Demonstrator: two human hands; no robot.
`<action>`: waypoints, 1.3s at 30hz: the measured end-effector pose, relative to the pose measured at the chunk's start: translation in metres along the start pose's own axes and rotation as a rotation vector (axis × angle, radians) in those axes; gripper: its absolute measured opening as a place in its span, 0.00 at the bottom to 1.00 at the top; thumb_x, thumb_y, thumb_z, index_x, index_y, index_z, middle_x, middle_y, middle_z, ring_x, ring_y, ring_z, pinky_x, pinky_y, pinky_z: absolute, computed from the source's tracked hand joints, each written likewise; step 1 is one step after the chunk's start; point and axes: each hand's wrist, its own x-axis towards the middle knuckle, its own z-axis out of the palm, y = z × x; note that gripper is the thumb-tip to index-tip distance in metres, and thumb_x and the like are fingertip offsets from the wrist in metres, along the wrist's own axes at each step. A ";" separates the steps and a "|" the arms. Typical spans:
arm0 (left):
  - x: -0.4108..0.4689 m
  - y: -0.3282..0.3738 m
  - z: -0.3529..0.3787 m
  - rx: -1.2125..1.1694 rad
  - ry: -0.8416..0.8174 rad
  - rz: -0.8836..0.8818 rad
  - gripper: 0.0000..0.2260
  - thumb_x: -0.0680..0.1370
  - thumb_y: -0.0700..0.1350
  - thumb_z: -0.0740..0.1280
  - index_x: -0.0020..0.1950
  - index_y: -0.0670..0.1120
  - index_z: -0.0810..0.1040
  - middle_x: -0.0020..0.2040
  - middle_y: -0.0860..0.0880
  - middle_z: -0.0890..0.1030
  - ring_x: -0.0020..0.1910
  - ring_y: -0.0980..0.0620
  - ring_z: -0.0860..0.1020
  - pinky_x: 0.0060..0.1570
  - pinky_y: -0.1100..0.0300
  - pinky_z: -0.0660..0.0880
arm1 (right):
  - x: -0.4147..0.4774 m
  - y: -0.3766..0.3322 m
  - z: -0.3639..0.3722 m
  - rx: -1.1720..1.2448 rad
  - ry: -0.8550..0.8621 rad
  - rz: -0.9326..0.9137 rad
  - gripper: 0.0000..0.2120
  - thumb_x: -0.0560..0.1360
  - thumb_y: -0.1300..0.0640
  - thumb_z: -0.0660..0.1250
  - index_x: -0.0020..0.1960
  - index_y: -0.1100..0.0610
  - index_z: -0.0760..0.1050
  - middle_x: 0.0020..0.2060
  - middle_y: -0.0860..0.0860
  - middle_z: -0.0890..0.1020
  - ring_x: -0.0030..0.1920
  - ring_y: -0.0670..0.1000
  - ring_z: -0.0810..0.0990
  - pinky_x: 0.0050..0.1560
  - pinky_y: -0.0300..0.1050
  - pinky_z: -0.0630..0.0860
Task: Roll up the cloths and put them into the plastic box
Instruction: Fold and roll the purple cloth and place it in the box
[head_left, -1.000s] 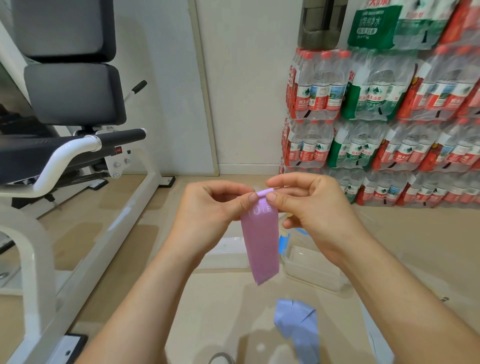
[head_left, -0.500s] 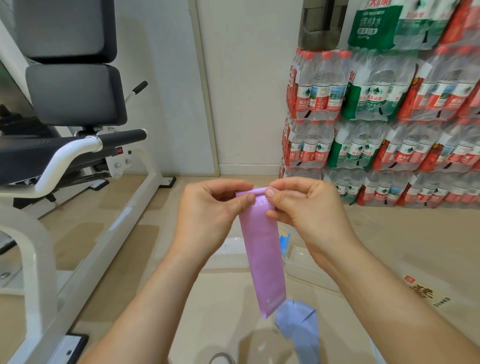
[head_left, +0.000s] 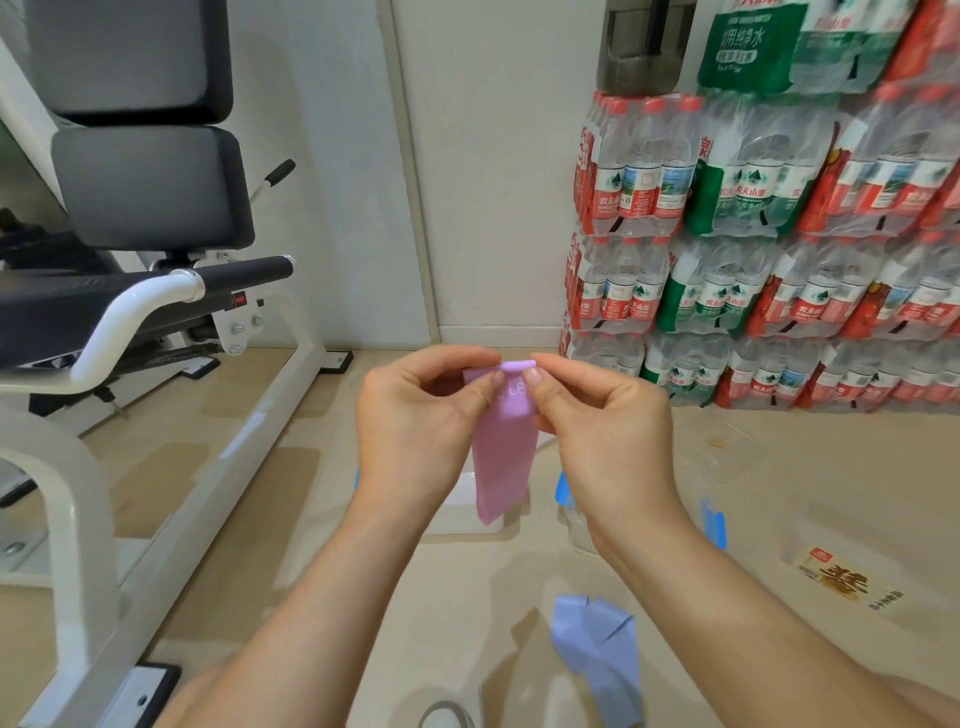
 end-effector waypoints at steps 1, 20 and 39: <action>0.000 0.000 0.000 -0.010 -0.008 0.004 0.09 0.69 0.35 0.74 0.40 0.49 0.84 0.33 0.57 0.83 0.34 0.61 0.80 0.37 0.70 0.75 | 0.002 -0.001 -0.002 0.000 0.007 0.010 0.06 0.72 0.59 0.72 0.47 0.50 0.84 0.41 0.48 0.87 0.40 0.46 0.85 0.48 0.49 0.82; 0.004 -0.003 -0.007 -0.225 -0.253 -0.262 0.12 0.71 0.34 0.72 0.53 0.41 0.79 0.41 0.42 0.86 0.39 0.48 0.83 0.46 0.53 0.80 | 0.013 -0.017 -0.022 0.000 -0.100 -0.025 0.06 0.71 0.66 0.72 0.41 0.55 0.82 0.33 0.50 0.84 0.29 0.44 0.79 0.27 0.36 0.72; 0.008 -0.004 -0.014 -0.170 -0.276 -0.176 0.05 0.71 0.40 0.72 0.45 0.43 0.85 0.43 0.43 0.86 0.42 0.51 0.81 0.48 0.55 0.79 | 0.012 -0.019 -0.021 0.007 -0.138 0.005 0.08 0.70 0.64 0.73 0.41 0.52 0.84 0.33 0.47 0.85 0.30 0.45 0.78 0.29 0.36 0.74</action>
